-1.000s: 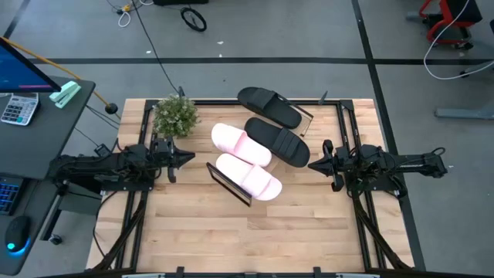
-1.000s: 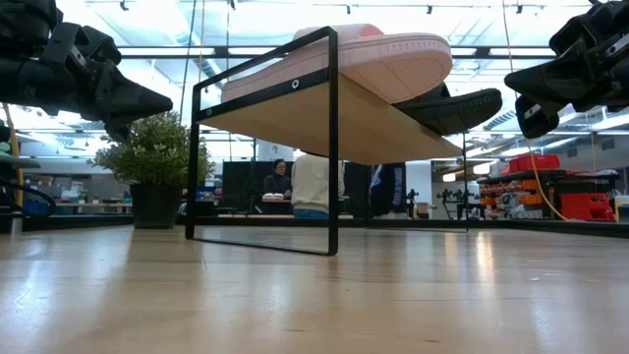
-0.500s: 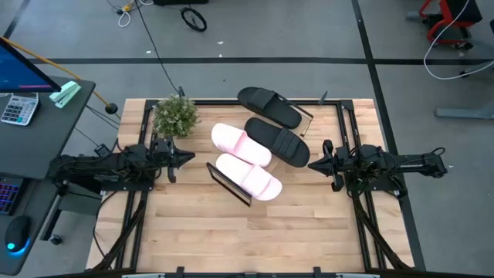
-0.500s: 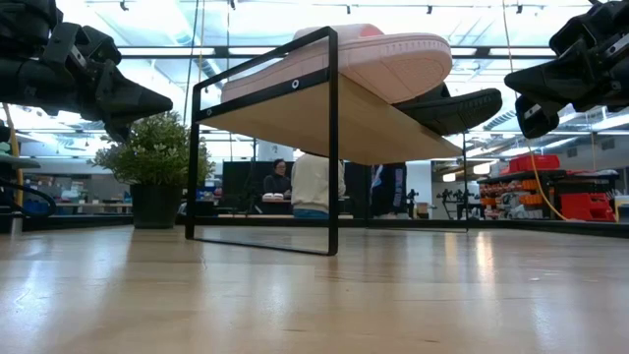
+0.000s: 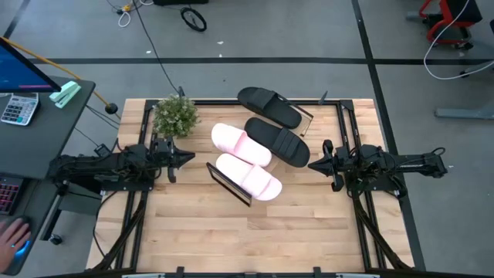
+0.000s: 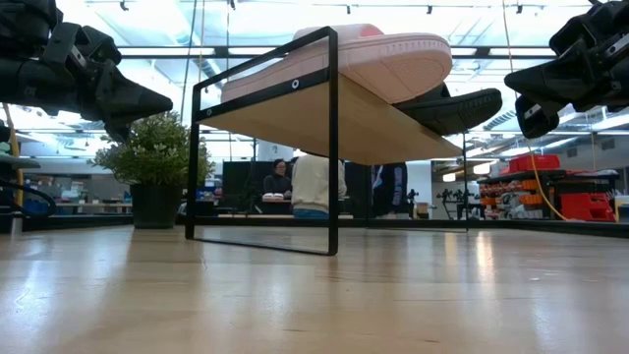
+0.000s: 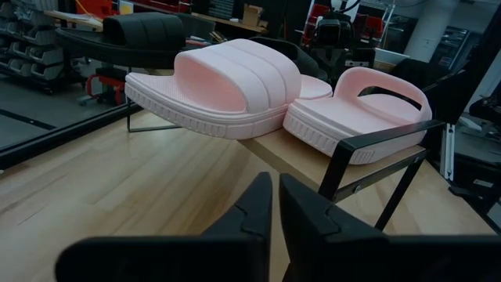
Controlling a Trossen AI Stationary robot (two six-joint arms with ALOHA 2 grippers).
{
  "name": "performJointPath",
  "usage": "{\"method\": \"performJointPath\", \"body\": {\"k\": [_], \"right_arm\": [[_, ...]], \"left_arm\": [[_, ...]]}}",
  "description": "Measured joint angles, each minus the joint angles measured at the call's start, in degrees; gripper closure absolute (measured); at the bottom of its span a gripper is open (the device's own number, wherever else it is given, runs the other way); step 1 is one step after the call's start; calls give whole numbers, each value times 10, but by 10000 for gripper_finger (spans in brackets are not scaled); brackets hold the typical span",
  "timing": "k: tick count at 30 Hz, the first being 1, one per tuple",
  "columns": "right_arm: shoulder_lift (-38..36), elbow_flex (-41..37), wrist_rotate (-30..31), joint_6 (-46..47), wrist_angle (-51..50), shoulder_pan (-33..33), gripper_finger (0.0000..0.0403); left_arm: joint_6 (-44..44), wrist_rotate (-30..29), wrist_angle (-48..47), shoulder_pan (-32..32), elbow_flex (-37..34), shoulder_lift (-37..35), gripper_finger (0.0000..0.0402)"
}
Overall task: Pick and place slides into the shelf
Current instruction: Return to Home Position
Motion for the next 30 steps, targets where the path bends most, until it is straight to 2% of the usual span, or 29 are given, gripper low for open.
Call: {"method": "performJointPath", "body": {"k": [9, 22, 30], "right_arm": [[0, 0, 0, 0, 0, 0, 389], [0, 0, 0, 0, 0, 0, 389], [0, 0, 0, 0, 0, 0, 389]], "left_arm": [[0, 0, 0, 0, 0, 0, 378], [0, 0, 0, 0, 0, 0, 361], [0, 0, 0, 0, 0, 0, 371]]}}
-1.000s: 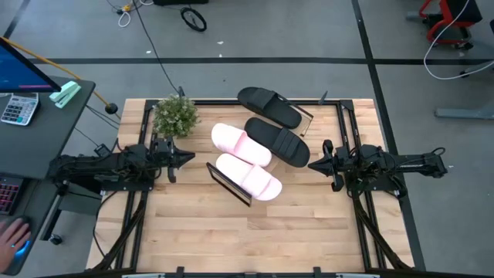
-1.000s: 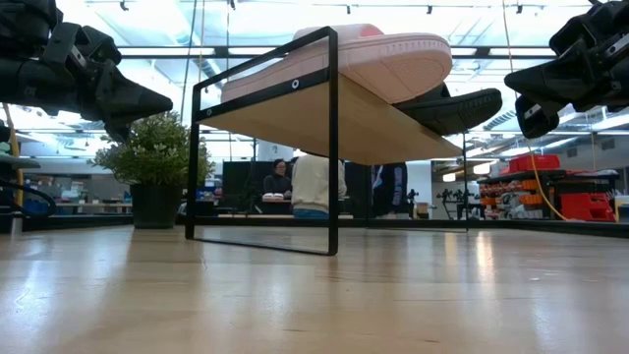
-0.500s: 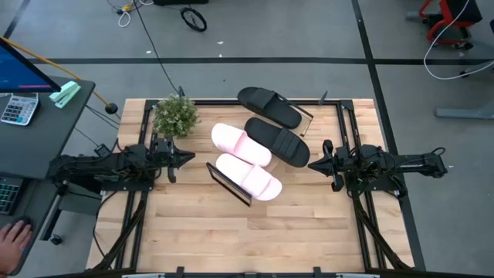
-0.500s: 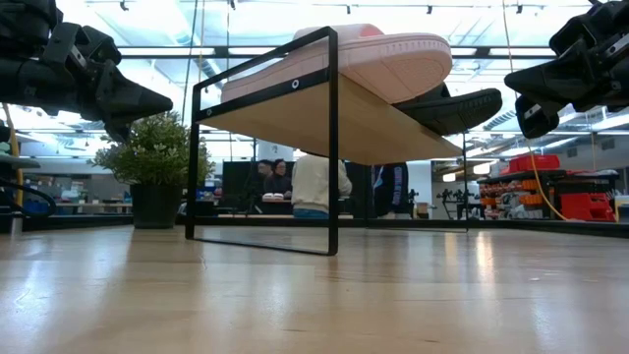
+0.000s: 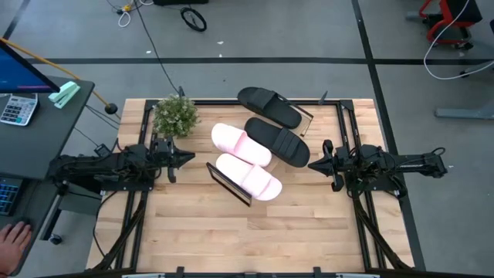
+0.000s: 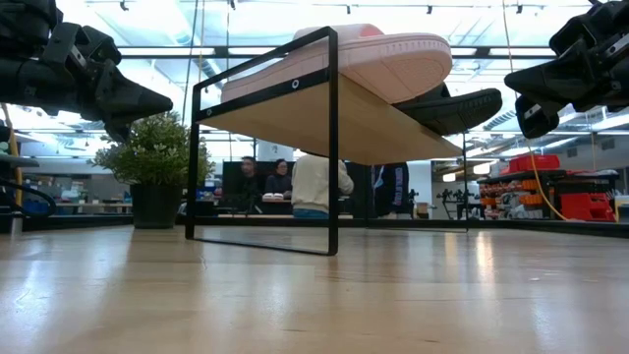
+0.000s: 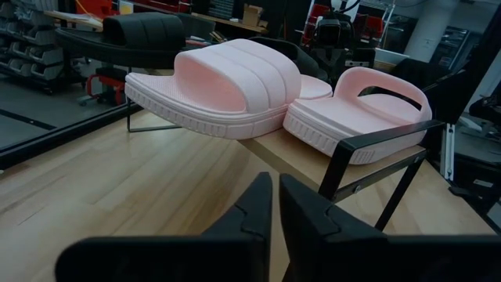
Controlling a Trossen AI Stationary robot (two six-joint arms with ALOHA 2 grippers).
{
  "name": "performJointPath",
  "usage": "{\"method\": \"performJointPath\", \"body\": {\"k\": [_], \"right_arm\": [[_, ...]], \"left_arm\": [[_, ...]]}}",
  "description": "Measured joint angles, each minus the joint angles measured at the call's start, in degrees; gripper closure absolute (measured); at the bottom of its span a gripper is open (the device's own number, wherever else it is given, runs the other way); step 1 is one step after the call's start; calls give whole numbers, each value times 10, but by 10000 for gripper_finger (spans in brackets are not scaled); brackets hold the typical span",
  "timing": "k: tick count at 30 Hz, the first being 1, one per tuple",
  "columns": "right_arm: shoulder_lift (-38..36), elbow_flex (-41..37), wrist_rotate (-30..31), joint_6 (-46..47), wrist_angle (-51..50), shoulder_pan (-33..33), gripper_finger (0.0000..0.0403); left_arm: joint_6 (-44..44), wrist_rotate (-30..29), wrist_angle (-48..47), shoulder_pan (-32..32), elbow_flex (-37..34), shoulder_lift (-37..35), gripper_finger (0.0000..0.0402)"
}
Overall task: Pick and place slides into the shelf
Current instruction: Return to Home Position
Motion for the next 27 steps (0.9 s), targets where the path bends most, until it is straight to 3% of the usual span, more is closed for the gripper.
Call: {"method": "performJointPath", "body": {"k": [17, 27], "right_arm": [[0, 0, 0, 0, 0, 0, 389], [0, 0, 0, 0, 0, 0, 389]], "left_arm": [[0, 0, 0, 0, 0, 0, 361], [0, 0, 0, 0, 0, 0, 375]]}}
